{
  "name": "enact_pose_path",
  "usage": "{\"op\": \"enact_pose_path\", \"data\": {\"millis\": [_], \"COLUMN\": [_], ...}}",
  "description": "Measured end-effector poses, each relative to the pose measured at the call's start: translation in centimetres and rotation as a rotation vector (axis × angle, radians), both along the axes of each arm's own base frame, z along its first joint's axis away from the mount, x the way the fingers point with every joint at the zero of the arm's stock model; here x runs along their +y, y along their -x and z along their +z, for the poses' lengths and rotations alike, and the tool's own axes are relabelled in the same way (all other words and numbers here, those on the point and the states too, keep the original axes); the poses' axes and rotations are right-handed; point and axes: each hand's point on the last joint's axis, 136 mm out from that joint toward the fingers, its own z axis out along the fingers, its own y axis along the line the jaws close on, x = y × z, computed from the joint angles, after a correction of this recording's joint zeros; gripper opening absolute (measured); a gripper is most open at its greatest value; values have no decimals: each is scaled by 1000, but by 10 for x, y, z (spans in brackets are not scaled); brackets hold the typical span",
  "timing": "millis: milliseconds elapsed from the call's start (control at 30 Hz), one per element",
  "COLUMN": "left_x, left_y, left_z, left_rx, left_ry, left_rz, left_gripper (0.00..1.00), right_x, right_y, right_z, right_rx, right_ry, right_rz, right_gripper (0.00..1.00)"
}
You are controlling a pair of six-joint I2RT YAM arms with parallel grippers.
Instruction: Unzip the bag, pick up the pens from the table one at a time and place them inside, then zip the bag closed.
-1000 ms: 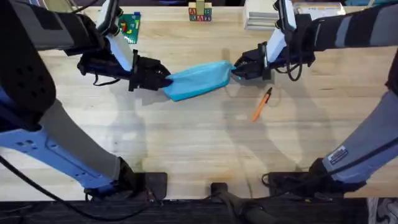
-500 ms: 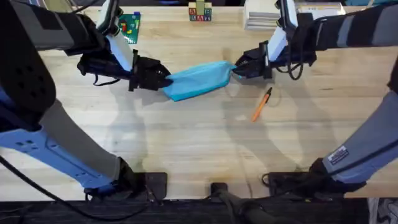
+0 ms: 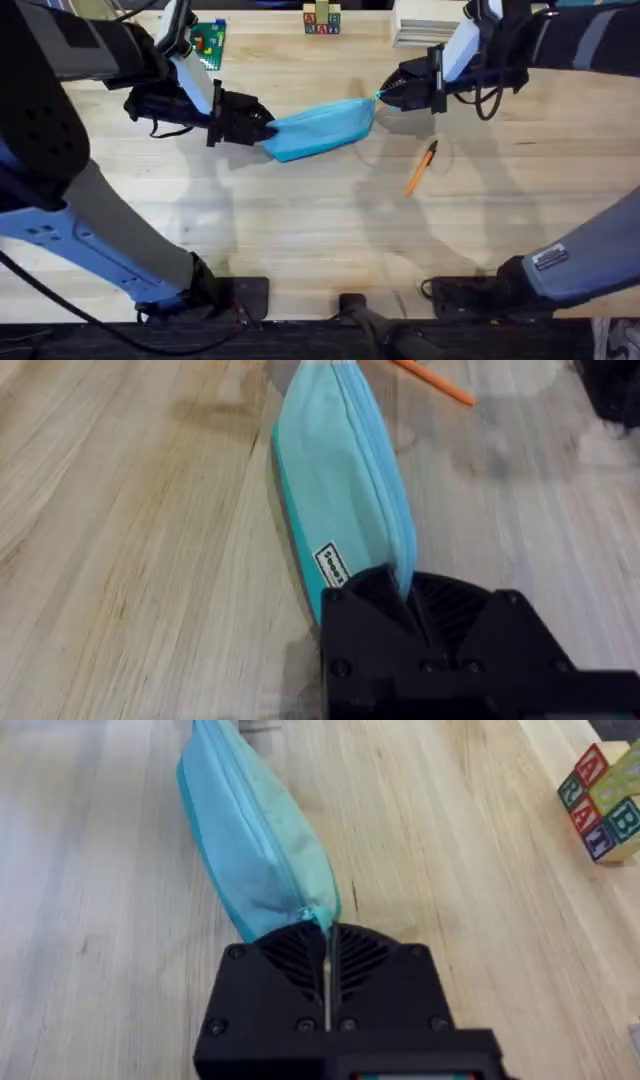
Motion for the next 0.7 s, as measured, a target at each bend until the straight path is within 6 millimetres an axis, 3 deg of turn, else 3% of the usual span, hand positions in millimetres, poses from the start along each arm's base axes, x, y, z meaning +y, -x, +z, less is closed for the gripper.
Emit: {"op": "enact_pose_path", "data": {"millis": [367, 700], "left_x": [0, 0], "left_y": [0, 0], "left_z": [0, 0], "left_rx": [0, 0], "left_ry": [0, 0], "left_rz": [0, 0], "left_gripper": [42, 42], "right_x": [3, 20], "right_y": [2, 4], "right_z": [5, 18], "right_rx": [3, -22], "right_ry": [-32, -73], "right_rz": [10, 62], "right_gripper": [30, 31]}}
